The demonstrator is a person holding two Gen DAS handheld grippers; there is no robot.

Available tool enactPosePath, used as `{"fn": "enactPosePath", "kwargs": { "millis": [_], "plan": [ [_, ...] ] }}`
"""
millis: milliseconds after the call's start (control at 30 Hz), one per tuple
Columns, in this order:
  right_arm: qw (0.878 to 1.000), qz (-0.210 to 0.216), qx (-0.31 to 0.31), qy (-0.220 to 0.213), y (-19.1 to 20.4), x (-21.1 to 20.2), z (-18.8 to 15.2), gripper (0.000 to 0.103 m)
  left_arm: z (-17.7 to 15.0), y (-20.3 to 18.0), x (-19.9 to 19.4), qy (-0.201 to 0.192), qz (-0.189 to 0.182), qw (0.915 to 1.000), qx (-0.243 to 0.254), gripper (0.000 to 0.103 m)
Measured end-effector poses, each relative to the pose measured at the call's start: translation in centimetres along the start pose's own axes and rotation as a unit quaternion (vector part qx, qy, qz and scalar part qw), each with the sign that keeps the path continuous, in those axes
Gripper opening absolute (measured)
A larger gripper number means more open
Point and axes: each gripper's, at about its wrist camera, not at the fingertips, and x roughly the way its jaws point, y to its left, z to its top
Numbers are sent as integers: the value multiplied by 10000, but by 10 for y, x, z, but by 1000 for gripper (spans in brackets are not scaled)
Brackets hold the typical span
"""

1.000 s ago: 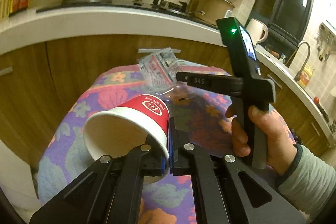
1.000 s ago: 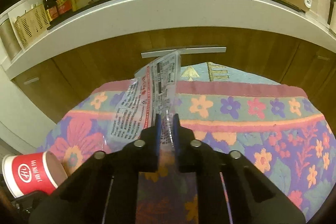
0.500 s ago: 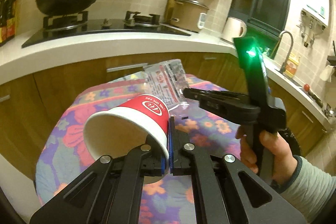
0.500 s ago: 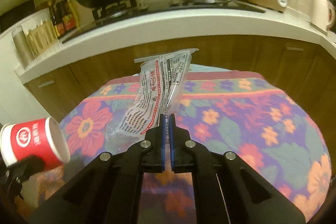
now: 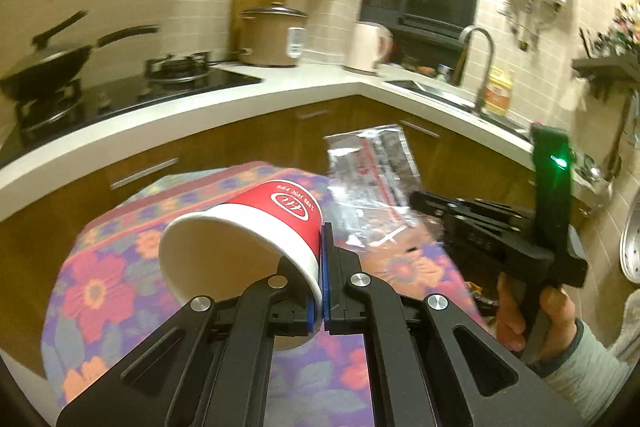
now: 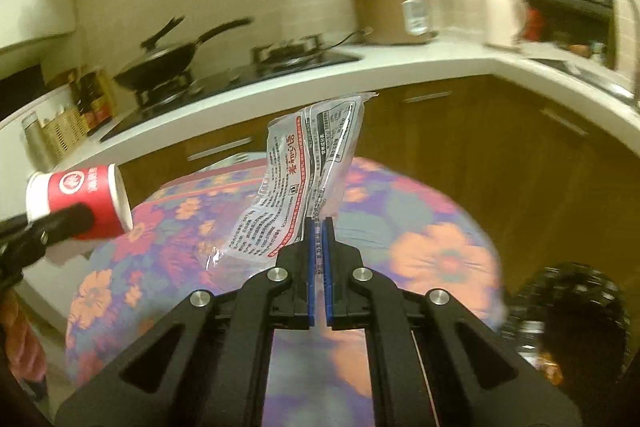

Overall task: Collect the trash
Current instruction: 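Carry the cup in left tool while right tool carries the wrapper to the bin, then open left tool over the black bag while right tool releases the wrapper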

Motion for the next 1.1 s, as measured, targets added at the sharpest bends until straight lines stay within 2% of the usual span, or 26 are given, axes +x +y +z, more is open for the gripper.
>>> {"fn": "enactPosePath", "kwargs": {
  "millis": [167,300,467,633,733,833,867,933,967,1000,1100],
  "plan": [
    [9975,-536,338,-316,-56,-49,-17,1,20,-54,26,133,-194,9985,503,0],
    [9924,-872,756,-428,-102,-73,-31,1,38,-105,53,245,-623,9947,781,0],
    [9829,-1250,1290,-416,-161,-90,-51,1,43,-164,90,453,-1182,9873,960,0],
    [9684,-1664,1853,-149,-211,-93,-72,1,36,-224,144,948,-1656,9753,1116,0],
    [9597,-1848,2112,124,-234,-90,-86,2,27,-248,179,1397,-2004,9634,1107,0],
    [9497,-2063,2263,656,-253,-80,-100,2,15,-273,210,1930,-2303,9460,1216,1],
    [9456,-2126,2317,834,-258,-77,-103,3,10,-282,219,2092,-2323,9408,1313,3],
    [9376,-2118,2496,1172,-269,-70,-112,7,1,-295,230,2280,-2228,9357,1513,24],
    [9360,-2092,2543,1241,-272,-69,-115,7,-4,-301,236,2349,-2144,9338,1642,42],
    [9336,-2100,2584,1322,-275,-69,-120,8,-7,-305,237,2355,-2106,9330,1724,46],
    [9304,-2137,2653,1352,-281,-75,-130,11,-14,-311,238,2394,-2048,9289,1947,46]
  ]
}}
